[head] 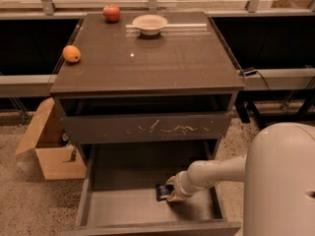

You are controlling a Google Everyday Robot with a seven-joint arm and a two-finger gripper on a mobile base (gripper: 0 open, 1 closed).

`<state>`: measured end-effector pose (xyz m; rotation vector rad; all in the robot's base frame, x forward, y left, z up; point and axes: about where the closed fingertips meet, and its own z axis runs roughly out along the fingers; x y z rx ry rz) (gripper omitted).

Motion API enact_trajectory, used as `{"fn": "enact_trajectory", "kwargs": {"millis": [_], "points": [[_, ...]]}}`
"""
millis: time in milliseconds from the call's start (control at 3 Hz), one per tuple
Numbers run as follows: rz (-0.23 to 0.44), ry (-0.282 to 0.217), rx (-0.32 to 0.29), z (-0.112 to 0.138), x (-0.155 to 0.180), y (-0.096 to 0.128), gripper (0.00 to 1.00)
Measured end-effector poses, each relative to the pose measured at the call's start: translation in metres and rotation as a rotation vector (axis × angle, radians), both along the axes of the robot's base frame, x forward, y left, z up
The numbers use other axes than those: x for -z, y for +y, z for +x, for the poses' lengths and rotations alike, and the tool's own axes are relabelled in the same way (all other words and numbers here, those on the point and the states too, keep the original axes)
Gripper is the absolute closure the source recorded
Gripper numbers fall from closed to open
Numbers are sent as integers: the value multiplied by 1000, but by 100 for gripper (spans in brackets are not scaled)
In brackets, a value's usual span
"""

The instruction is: Pick rxbar blueberry from middle drawer and place on counter

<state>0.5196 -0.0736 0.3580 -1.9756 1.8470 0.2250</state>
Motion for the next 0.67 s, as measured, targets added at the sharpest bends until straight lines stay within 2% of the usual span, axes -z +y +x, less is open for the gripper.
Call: {"fn": "enact_trajectory", "kwargs": {"millis": [333, 667], "points": [[30, -21, -11, 2, 1, -4, 96], [91, -61, -36, 11, -13, -10, 100]]}}
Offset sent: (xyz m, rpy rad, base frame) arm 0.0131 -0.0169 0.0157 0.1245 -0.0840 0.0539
